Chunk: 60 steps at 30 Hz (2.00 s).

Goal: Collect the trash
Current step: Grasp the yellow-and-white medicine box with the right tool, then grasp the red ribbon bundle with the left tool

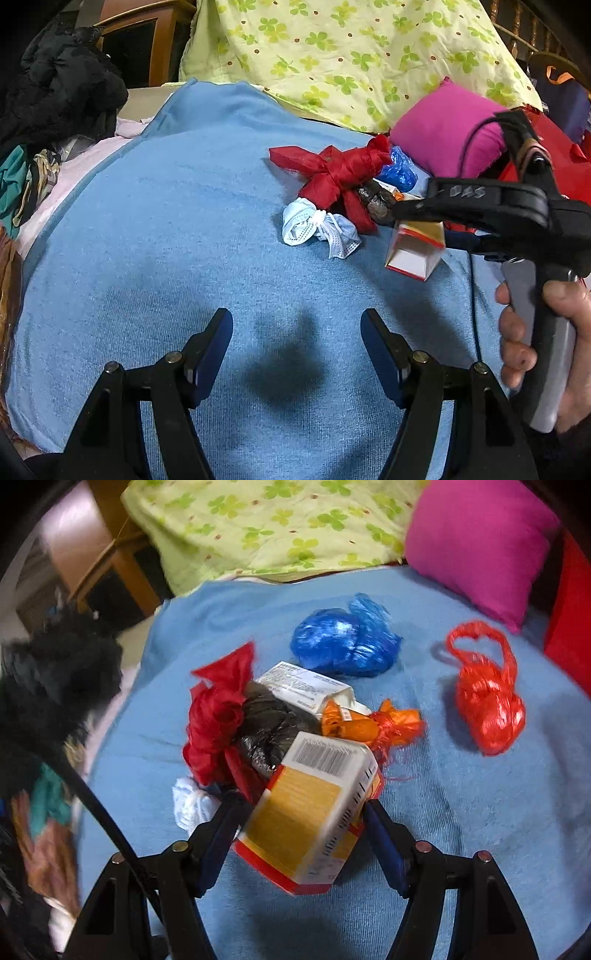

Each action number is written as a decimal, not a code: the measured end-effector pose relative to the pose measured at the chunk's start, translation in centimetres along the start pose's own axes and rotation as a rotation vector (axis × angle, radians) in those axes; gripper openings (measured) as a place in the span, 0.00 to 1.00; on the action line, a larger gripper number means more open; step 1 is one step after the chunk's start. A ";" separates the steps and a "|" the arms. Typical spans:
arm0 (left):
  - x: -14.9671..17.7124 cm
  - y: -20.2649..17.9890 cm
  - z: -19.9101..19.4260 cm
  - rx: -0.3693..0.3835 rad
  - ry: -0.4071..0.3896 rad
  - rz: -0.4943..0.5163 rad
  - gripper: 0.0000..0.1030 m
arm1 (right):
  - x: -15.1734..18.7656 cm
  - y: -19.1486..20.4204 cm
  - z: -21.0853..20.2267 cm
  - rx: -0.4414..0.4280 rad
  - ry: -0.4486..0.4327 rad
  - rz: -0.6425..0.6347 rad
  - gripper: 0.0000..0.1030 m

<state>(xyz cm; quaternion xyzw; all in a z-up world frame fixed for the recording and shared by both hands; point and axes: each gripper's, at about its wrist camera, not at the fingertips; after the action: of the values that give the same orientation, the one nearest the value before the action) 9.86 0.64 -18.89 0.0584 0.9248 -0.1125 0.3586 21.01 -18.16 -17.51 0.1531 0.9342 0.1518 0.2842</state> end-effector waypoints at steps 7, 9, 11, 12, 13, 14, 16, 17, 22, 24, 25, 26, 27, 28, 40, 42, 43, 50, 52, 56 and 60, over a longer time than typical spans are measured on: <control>0.0 0.1 0.0 0.007 0.001 -0.006 0.70 | -0.2 -4.3 -1.3 -0.089 -0.026 0.206 0.71; 0.0 0.1 0.1 0.011 0.003 -0.005 0.70 | -0.2 -3.6 -2.0 -0.054 -0.064 0.174 0.71; 0.0 0.0 0.1 0.010 0.004 -0.005 0.70 | -0.2 -1.7 -2.8 -0.019 -0.115 0.084 0.71; 0.0 0.0 0.1 0.011 0.005 -0.005 0.70 | -0.2 -0.5 -3.1 0.003 -0.139 0.018 0.71; 0.0 0.0 0.1 0.012 0.007 -0.005 0.70 | 0.0 0.7 -3.1 0.023 -0.150 -0.040 0.71; 0.0 0.0 0.2 0.014 0.008 -0.004 0.70 | 0.2 2.0 -2.8 0.050 -0.152 -0.104 0.71; 0.1 -0.1 0.2 0.014 0.009 -0.002 0.70 | 0.7 3.6 -1.8 0.126 -0.141 -0.187 0.71; 0.1 -0.1 0.1 0.014 0.009 -0.001 0.70 | 0.9 4.1 -1.2 0.182 -0.136 -0.213 0.71; 0.1 0.0 0.0 0.014 0.006 -0.005 0.70 | 0.7 2.2 0.1 0.189 -0.063 -0.135 0.71; 0.0 0.1 0.0 0.013 0.004 -0.008 0.70 | 0.6 0.8 -0.5 0.143 -0.054 -0.083 0.71; 0.0 0.1 0.0 0.012 0.003 -0.009 0.70 | 0.5 0.1 -0.6 0.132 -0.046 -0.066 0.71; 0.0 0.1 0.0 0.011 0.002 -0.010 0.70 | 0.5 -0.4 -0.9 0.124 -0.044 -0.049 0.69; 0.0 0.2 0.0 0.008 0.002 -0.013 0.70 | 0.4 -1.0 -1.0 0.117 -0.044 -0.032 0.63; 0.0 0.3 0.1 0.007 0.003 -0.015 0.70 | 0.3 -1.7 -1.2 0.103 -0.041 -0.012 0.58; -0.4 -0.1 0.1 0.009 -0.001 -0.013 0.70 | 0.4 -7.5 -4.1 0.039 -0.037 0.081 0.54; -1.3 -0.3 0.0 0.022 -0.006 -0.001 0.70 | 0.3 -7.6 -4.3 0.039 -0.042 0.076 0.54; -2.2 -0.5 0.0 0.034 -0.015 0.006 0.70 | 0.2 -7.7 -4.4 0.037 -0.044 0.075 0.54; -9.8 -2.4 3.0 0.098 -0.080 0.119 0.78 | 0.4 -7.9 -4.3 0.008 -0.025 0.071 0.54; -11.2 -2.4 5.0 0.140 -0.051 0.107 0.78 | 0.4 -7.9 -4.2 0.002 -0.022 0.066 0.54; -12.7 -3.0 8.2 0.171 -0.014 0.090 0.78 | 0.6 -7.8 -3.6 -0.013 0.002 0.066 0.54; -13.5 -4.4 9.9 0.182 -0.026 0.120 0.78 | 0.9 -7.6 -2.8 -0.014 0.030 0.067 0.54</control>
<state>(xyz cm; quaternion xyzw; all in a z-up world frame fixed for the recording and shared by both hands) 25.45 -6.43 -16.13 0.1446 0.9008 -0.1748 0.3701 17.19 -25.26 -18.52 0.1802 0.9316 0.1699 0.2661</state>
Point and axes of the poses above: each gripper's, at about its wrist camera, not at the fingertips, and z roughly the way its jaws point, y to its left, x to its underside, and after that the axes turned 4 degrees about -x, right-handed
